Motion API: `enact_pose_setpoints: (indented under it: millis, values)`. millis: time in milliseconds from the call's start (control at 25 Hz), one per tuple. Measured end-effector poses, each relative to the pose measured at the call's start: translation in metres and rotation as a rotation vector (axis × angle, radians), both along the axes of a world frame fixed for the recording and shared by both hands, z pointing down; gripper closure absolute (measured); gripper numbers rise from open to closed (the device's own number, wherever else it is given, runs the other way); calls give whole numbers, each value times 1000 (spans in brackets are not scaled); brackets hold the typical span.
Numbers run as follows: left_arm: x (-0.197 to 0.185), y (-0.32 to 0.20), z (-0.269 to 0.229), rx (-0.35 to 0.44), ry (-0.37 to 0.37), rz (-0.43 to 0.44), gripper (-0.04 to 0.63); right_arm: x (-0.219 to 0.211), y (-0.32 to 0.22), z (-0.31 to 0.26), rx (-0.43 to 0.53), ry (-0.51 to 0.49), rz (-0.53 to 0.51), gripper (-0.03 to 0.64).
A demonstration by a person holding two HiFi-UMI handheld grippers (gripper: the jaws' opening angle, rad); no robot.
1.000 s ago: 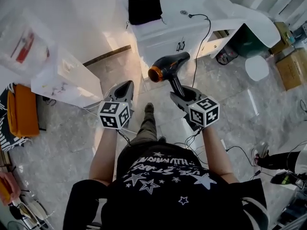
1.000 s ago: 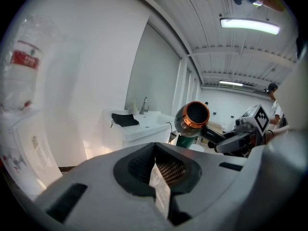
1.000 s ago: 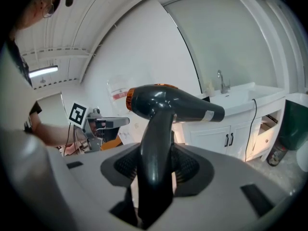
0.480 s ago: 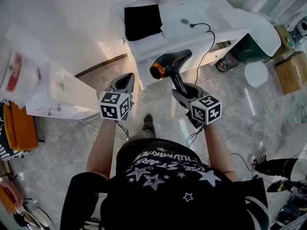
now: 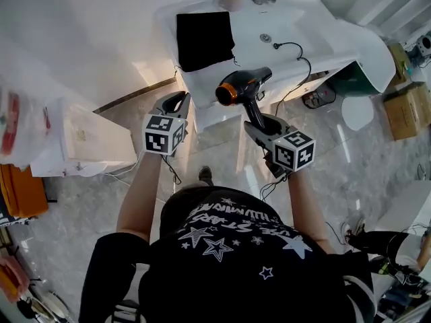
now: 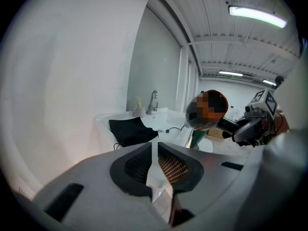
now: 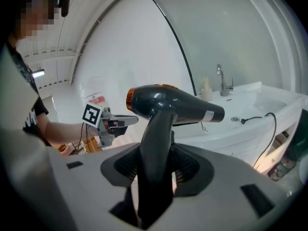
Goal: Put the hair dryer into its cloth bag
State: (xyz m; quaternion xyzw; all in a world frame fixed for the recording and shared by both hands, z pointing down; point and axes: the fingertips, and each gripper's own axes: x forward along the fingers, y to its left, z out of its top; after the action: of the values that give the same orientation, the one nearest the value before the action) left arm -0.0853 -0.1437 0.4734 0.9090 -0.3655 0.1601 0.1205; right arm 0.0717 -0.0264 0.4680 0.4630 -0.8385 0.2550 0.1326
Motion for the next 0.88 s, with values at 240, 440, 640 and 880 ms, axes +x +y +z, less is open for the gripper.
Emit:
enact_pose_setpoints:
  millis: [240,440,640,880]
  values:
    - [6,-49,18,16,-70,33,529,-2,-37,7,-24,10,-21,433]
    - [15,-79,30,39,-128,58,479,-2,-49,8,-34,-17,-29,433]
    - [22,-102,54,41,-191,62,460,1,-50,9,-42,-38,-44,433]
    - [27,-125,72,42,-306,55,400,14,-60,12,-53,-40,-94,432]
